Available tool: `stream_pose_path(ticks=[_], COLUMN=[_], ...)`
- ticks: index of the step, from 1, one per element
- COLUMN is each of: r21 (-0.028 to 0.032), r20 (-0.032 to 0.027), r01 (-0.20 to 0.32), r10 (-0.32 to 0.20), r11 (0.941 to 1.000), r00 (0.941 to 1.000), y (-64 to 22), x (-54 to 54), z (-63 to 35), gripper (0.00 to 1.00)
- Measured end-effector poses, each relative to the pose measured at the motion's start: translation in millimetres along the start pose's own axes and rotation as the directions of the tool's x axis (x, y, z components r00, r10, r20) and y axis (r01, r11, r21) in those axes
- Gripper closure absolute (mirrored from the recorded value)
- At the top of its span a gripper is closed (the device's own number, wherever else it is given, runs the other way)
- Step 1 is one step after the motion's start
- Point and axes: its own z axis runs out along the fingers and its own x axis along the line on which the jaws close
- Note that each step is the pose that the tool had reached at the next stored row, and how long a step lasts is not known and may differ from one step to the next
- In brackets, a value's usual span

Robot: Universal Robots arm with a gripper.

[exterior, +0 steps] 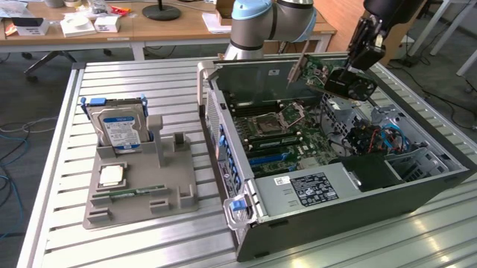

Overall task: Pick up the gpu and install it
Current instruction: 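Insert the gpu into the slot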

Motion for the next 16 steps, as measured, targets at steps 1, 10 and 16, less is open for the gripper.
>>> stream_pose_path(ticks=[1,10,16], r21=[-0.0005,-0.0023,-0.0036], r20=[-0.0018,-0.0084,-0.0122], r01=[0.019,0.093,0.135], r10=[-0.019,-0.093,-0.135], r11=[0.9998,0.9956,0.9909], r00=[0.9998,0.9956,0.9908], y=[0.0,0.0,0.0], x=[0.0,0.0,0.0], z=[0.0,0.0,0.0], gripper=[0.74,0.74,0.74])
